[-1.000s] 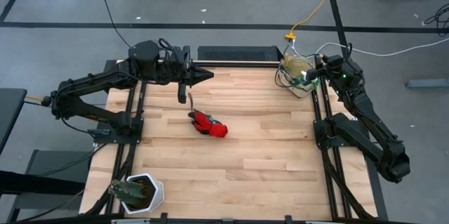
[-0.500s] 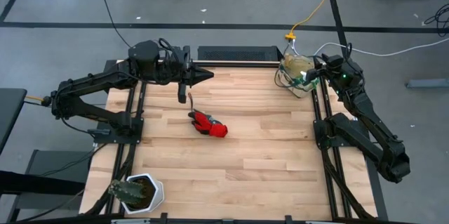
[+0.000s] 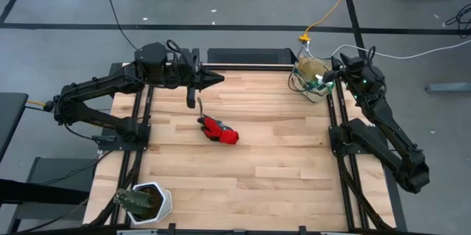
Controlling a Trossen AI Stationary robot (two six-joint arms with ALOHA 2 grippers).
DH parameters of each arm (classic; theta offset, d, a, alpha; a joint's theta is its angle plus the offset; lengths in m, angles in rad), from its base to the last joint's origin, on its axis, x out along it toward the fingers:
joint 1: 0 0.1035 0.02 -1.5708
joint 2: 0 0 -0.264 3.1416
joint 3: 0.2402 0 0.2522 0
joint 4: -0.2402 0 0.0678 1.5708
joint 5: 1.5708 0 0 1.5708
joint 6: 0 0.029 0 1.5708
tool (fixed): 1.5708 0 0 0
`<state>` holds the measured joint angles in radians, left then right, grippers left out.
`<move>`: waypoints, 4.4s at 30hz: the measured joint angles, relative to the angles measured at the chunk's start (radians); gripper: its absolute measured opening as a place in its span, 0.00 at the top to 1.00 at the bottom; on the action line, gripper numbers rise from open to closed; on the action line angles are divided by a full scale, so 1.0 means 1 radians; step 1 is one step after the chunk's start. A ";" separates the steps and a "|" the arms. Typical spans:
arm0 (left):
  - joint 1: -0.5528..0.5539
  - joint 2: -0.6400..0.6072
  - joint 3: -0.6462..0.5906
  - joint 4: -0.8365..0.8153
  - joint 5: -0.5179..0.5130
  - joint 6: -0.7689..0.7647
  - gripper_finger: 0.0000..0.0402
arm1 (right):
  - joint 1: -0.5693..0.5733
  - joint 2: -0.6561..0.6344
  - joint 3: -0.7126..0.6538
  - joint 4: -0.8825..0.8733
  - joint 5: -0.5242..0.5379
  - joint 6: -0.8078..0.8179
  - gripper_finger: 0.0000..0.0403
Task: Pick & Place Garden tools in Gardening bag
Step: Put the green shear scissors into the gardening bag
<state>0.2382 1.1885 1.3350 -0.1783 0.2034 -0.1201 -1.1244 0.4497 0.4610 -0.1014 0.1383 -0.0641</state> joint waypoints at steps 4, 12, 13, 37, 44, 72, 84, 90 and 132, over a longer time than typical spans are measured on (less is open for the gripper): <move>0.000 0.000 0.000 0.000 -0.006 0.000 0.99 | 0.000 -0.009 0.000 -0.003 -0.001 0.000 0.56; 0.000 0.000 0.000 0.000 -0.020 0.000 0.99 | 0.000 -0.020 0.005 -0.007 -0.043 -0.002 0.56; 0.000 0.000 0.000 0.000 -0.019 0.000 0.99 | 0.000 -0.020 0.014 -0.012 -0.050 -0.004 0.56; 0.000 0.000 0.000 0.000 -0.026 0.001 0.99 | 0.000 -0.020 0.312 -0.245 -0.197 -0.037 0.56; 0.000 0.000 0.000 0.000 -0.026 0.003 0.99 | 0.007 -0.020 0.312 -0.246 -0.282 0.003 0.56; 0.000 0.000 0.000 0.000 -0.026 0.004 0.99 | 0.222 -0.012 0.312 -0.237 -0.547 0.140 0.71; 0.000 0.000 0.000 0.000 -0.026 0.004 0.99 | 0.324 -0.008 0.312 -0.234 -0.657 0.148 0.95; 0.000 0.000 0.000 -0.002 -0.026 0.004 0.99 | 0.361 0.000 0.312 -0.234 -0.702 0.164 0.99; 0.000 0.000 0.000 -0.007 0.004 0.000 0.99 | 0.771 0.109 0.312 0.079 -0.712 0.319 1.00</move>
<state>0.2379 1.1885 1.3350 -0.1856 0.2077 -0.1196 -0.3536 0.5591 0.7731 -0.0222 -0.5739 0.2553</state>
